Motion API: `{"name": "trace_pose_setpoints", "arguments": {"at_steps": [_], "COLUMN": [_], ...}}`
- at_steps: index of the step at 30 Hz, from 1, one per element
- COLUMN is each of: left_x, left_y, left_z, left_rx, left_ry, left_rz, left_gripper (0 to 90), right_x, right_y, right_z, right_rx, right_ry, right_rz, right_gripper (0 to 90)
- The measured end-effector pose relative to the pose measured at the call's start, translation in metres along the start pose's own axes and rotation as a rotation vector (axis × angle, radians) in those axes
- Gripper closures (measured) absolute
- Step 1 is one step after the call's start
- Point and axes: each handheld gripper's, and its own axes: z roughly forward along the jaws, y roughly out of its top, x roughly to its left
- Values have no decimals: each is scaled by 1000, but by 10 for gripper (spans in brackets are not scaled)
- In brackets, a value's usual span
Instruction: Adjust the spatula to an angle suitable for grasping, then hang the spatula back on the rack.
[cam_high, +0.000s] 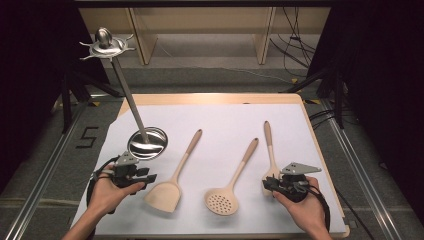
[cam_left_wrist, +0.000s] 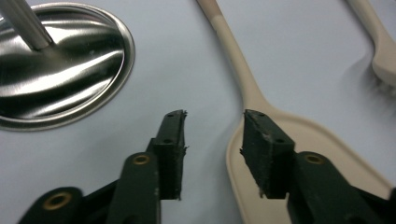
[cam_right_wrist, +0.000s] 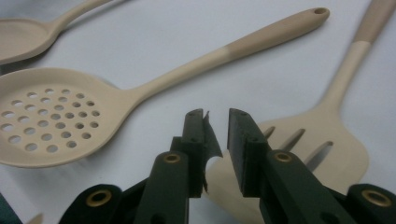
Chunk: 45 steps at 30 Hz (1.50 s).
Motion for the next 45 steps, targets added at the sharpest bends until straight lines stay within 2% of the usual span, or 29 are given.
{"name": "trace_pose_setpoints", "arguments": {"at_steps": [1,2,3,5,6,7,9,10,12,13,15,18,19,20,22,23,26,27,28,29,30,32,34,36,37,38,39,42,45], "left_x": [3,2,3,3,3,3,3,3,1,-1,-1,-3,-5,-5,-8,-11,-16,-18,-20,-20,-21,-24,-26,-26,-28,-28,-30,-37,-39], "left_y": [7,10,12,15,17,18,19,20,20,20,21,24,26,26,33,40,48,54,64,64,70,79,85,86,88,88,89,91,93], "left_z": [2,5,6,8,7,8,8,8,10,11,10,10,12,12,16,24,35,39,51,51,57,70,77,81,90,90,99,110,116], "left_rx": [8,-16,-18,-42,-28,-41,-49,-54,-77,-89,-74,-36,-37,-37,-6,24,25,55,115,115,171,210,266,277,305,305,329,384,420], "left_ry": [12,-3,-11,-10,-6,-7,-8,-9,-3,2,1,10,17,17,24,0,1,8,-1,-1,-4,21,50,52,65,65,45,55,72], "left_rz": [-11,-47,-56,-95,-84,-99,-108,-112,-128,-135,-117,-75,-68,-68,-56,-77,-95,-102,-102,-102,-105,-88,-86,-85,-84,-84,-91,-133,-133], "left_gripper": [545,543,529,507,498,486,465,452,422,408,403,408,415,421,439,442,493,502,504,504,504,521,531,547,551,555,559,584,593], "right_x": [0,-2,-3,-2,-3,-1,-5,-4,-7,-5,-5,-2,-5,-5,-4,-4,-5,-6,-5,-5,-7,-5,-4,-3,-2,-2,-3,1,0], "right_y": [0,0,-1,-2,-3,-4,-6,-5,-5,-4,-3,-2,-2,-2,-2,-2,-2,-2,-2,-2,-3,-3,-4,-4,-4,-4,-5,-4,-4], "right_z": [0,-1,-2,-4,-5,-4,-4,-6,-4,-5,-5,-5,-4,-4,-4,-4,-4,-4,-4,-4,-4,-5,-6,-5,-6,-6,-4,-6,-4], "right_rx": [-9,-11,-19,1,2,9,3,7,-18,-7,-4,13,2,2,12,7,12,11,13,13,6,8,6,12,16,20,6,39,40], "right_ry": [7,2,-13,-13,-22,-7,-28,-27,-26,-29,-35,-26,-27,-27,-13,-20,-8,-4,2,2,-9,-1,-13,9,0,-2,-3,2,4], "right_rz": [19,6,-11,20,10,47,7,21,-1,18,13,35,5,5,27,19,17,15,25,25,2,19,18,17,22,20,-6,47,34], "right_gripper": [749,742,735,724,721,719,714,713,711,711,710,708,707,707,704,704,702,702,702,702,702,702,702,702,701,701,700,699,696]}}
